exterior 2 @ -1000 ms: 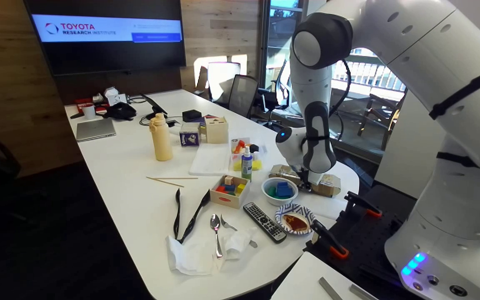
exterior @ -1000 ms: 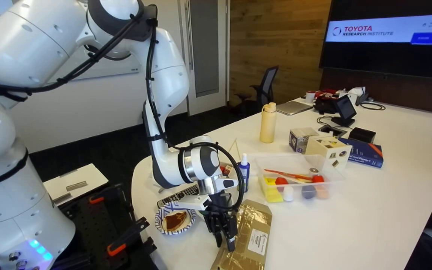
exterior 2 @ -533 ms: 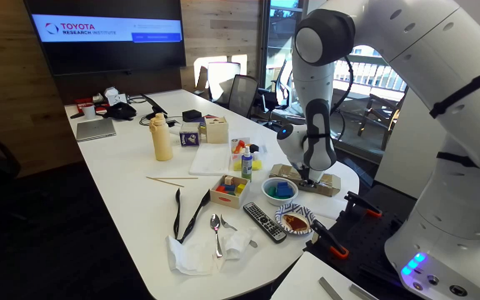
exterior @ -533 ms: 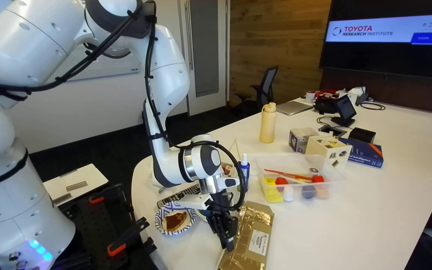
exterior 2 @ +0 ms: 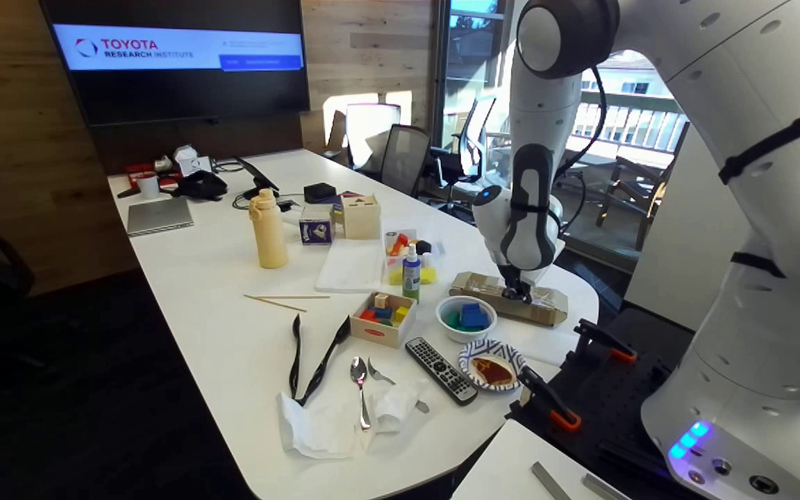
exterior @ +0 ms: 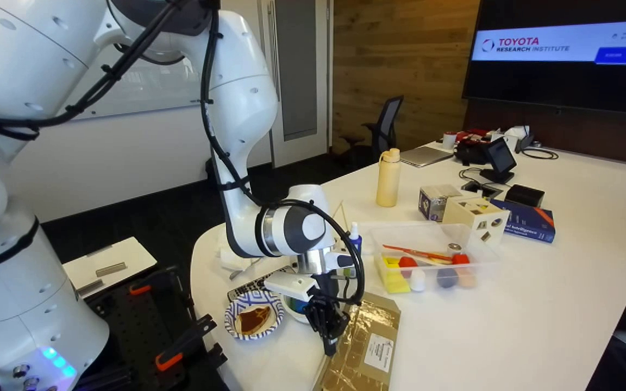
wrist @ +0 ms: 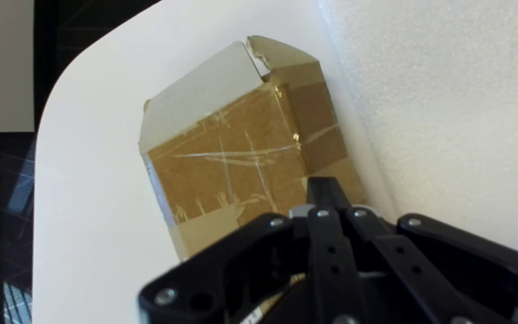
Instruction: Open the cardboard box on the right
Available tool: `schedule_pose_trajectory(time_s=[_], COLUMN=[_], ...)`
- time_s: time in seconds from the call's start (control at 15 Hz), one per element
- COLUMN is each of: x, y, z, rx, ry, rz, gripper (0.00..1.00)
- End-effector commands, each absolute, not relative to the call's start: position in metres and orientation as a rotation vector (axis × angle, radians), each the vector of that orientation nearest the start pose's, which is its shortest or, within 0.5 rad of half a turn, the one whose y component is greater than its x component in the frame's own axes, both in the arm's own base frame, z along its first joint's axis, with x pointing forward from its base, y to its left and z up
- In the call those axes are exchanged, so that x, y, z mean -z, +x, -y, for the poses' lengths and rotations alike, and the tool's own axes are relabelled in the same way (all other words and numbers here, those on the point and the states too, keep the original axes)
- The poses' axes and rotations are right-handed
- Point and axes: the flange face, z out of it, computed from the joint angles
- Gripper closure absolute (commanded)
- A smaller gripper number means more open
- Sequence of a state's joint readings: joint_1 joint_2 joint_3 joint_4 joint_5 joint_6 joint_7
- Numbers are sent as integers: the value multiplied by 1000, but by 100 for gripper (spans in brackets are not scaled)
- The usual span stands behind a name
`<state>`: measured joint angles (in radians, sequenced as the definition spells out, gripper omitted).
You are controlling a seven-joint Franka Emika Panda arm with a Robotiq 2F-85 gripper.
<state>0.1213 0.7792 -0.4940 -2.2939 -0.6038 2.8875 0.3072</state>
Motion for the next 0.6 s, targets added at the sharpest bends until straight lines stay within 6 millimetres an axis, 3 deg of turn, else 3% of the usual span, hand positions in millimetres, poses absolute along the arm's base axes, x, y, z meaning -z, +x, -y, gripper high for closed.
schedule_pose_trajectory(time_s=[0.0, 0.13, 0.2, 0.27, 0.53], x=[-61, -69, -71, -71, -57], y=[431, 428, 425, 422, 421], z=[181, 178, 174, 171, 161], rx=[-354, -367, -388, -408, -420], ry=[-3496, -3463, -3450, -3445, -3520], rz=[57, 87, 107, 127, 172], gripper=[100, 100, 74, 73, 44])
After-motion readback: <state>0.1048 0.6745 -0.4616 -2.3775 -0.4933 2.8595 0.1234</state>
